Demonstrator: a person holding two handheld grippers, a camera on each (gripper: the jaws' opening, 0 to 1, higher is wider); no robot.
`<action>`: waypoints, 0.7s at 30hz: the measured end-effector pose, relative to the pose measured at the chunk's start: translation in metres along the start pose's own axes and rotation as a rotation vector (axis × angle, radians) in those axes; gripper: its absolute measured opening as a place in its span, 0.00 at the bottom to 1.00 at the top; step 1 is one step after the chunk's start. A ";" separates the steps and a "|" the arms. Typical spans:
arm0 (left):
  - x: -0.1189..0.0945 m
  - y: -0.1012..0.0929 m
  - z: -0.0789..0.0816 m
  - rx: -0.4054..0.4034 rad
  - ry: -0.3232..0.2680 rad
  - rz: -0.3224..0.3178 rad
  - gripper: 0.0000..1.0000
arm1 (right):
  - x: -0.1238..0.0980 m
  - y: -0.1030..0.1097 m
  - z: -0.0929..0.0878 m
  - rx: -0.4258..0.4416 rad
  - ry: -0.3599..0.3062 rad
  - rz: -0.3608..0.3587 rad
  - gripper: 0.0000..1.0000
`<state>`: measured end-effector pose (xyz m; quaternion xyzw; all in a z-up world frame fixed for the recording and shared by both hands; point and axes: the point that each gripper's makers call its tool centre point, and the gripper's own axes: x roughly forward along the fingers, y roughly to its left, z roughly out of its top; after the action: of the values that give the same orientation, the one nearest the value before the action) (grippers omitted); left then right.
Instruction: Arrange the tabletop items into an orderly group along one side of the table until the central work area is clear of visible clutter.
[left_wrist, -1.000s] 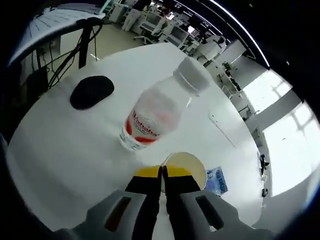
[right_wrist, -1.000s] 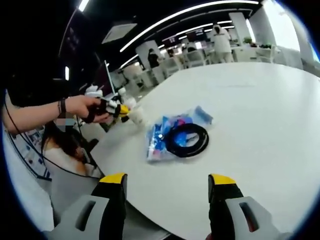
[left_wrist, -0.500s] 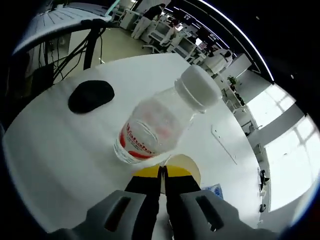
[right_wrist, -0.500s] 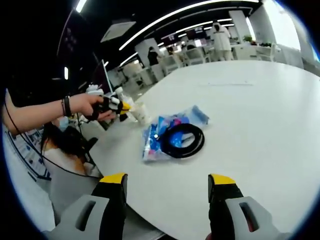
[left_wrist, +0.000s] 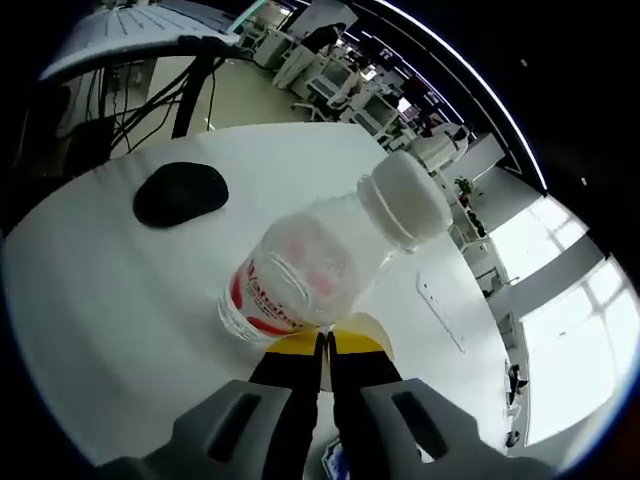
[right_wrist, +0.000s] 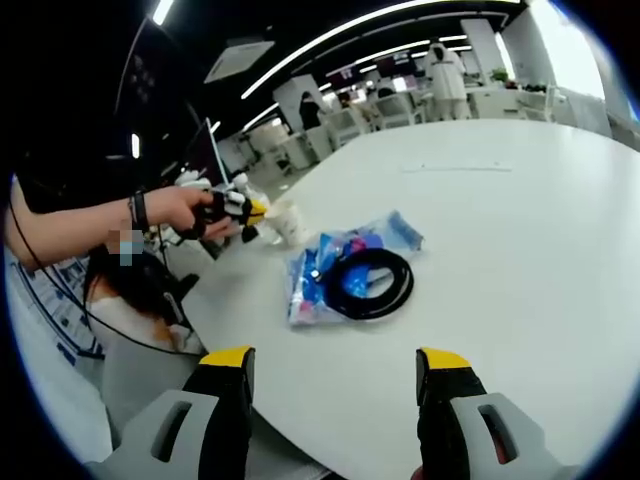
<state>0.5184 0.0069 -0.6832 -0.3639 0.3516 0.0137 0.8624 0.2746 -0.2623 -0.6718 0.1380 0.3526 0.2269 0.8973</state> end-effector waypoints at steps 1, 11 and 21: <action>0.000 -0.001 0.000 0.000 0.000 -0.005 0.00 | 0.000 0.000 0.000 0.000 -0.001 0.002 0.66; -0.006 -0.001 -0.007 0.004 0.036 -0.027 0.09 | 0.003 0.003 0.003 -0.001 -0.013 0.008 0.66; -0.026 0.009 -0.011 0.063 0.053 -0.036 0.11 | 0.001 0.007 0.001 -0.006 -0.022 0.013 0.66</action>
<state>0.4894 0.0128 -0.6782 -0.3431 0.3680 -0.0224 0.8639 0.2737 -0.2559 -0.6683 0.1401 0.3413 0.2323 0.9000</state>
